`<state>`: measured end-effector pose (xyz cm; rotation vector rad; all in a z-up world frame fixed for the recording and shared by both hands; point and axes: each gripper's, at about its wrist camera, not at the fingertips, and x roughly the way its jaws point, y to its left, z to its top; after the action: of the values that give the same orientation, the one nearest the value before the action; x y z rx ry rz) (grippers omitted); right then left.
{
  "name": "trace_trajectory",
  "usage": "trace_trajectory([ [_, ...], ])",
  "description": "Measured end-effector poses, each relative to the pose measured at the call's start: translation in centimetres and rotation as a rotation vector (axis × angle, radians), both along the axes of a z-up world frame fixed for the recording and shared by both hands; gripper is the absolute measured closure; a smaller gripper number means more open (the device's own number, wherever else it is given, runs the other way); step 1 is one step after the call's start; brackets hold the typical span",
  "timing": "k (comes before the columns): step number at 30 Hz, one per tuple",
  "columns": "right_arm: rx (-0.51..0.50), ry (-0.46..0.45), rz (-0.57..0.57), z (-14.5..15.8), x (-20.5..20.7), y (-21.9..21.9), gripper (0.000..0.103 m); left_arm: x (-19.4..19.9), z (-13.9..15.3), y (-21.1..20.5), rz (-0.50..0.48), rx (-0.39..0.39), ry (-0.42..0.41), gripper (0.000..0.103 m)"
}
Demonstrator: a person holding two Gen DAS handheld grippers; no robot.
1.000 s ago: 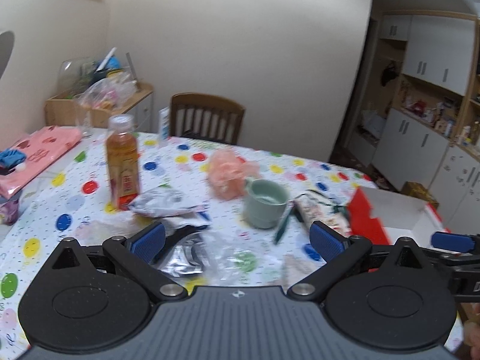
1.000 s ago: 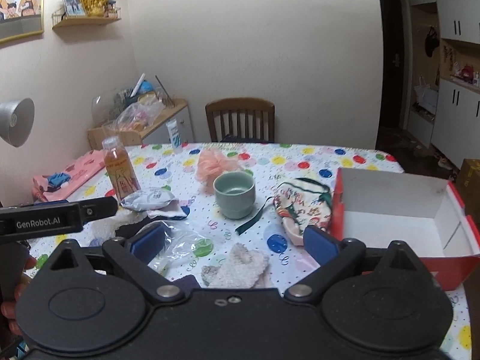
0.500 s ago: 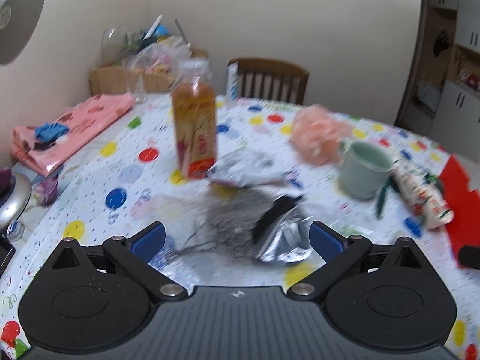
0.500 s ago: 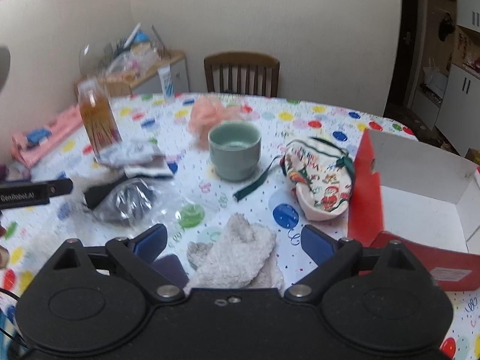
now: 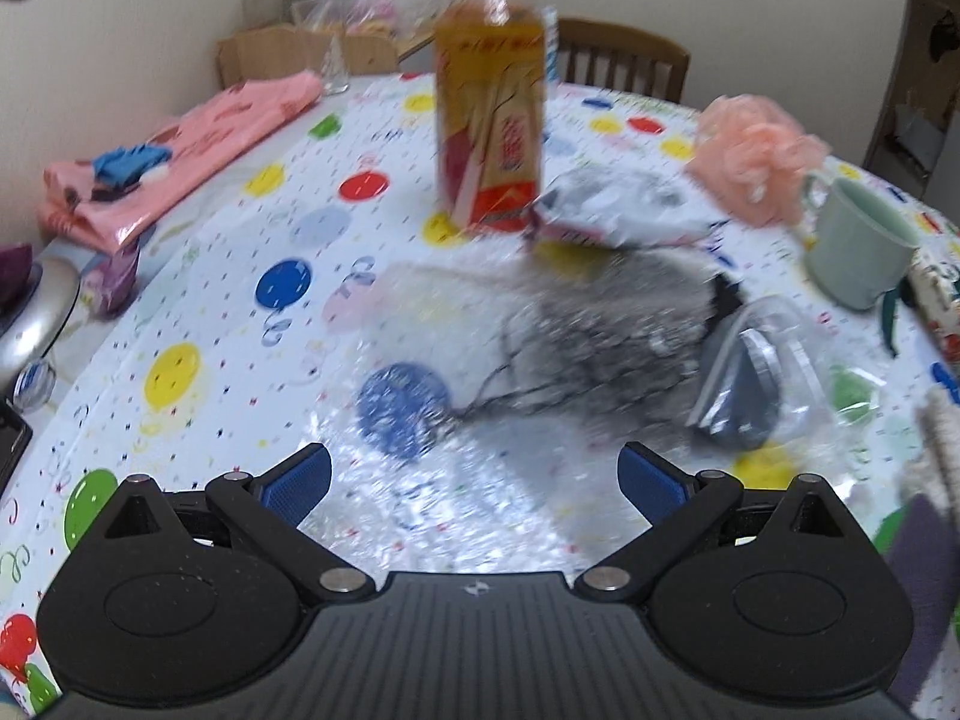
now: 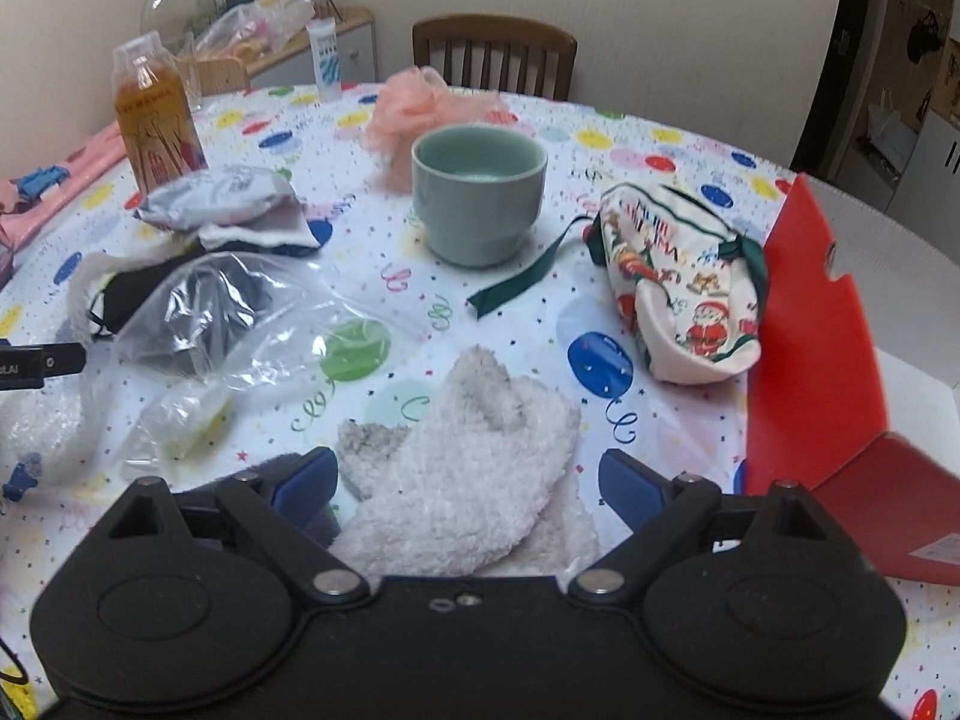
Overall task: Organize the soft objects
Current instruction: 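Grasp the bubble wrap with the left tool while the right tool grasps the white sock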
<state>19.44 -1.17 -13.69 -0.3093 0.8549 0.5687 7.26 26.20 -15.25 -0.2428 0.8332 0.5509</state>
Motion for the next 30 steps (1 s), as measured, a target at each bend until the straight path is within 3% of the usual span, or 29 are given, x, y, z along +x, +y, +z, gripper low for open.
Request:
trace_trajectory([
  [6, 0.009, 0.062, -0.036, -1.4, 1.3, 0.2, 0.011, 0.1, -1.4, 1.2, 0.026, -0.03, 0.022, 0.002],
  [9, 0.025, 0.105, -0.058, -2.0, 1.9, 0.1, 0.018, 0.2, -1.7, 1.5, 0.033, -0.042, 0.021, 0.014],
  [13, 0.034, 0.144, -0.07, -2.5, 2.2, 0.0, 0.023, 0.3, -2.3, 1.4, 0.029, -0.048, 0.038, 0.018],
  [16, 0.039, 0.152, -0.072, -2.5, 2.0, 0.1, 0.026, 0.2, -2.3, 1.2, 0.029, -0.03, 0.039, 0.029],
  [21, 0.023, 0.145, -0.068, -2.4, 1.6, 0.6, 0.041, -0.2, -2.0, 1.2, 0.033, -0.007, 0.027, 0.064],
  [26, 0.013, 0.132, -0.074, -2.2, 1.3, 0.6, 0.06, -0.4, -1.8, 1.3, 0.023, -0.004, 0.014, 0.084],
  [30, 0.017, 0.115, -0.087, -1.7, 0.9, 0.3, 0.078, -1.0, -1.6, 1.5, 0.023, -0.006, -0.006, 0.087],
])
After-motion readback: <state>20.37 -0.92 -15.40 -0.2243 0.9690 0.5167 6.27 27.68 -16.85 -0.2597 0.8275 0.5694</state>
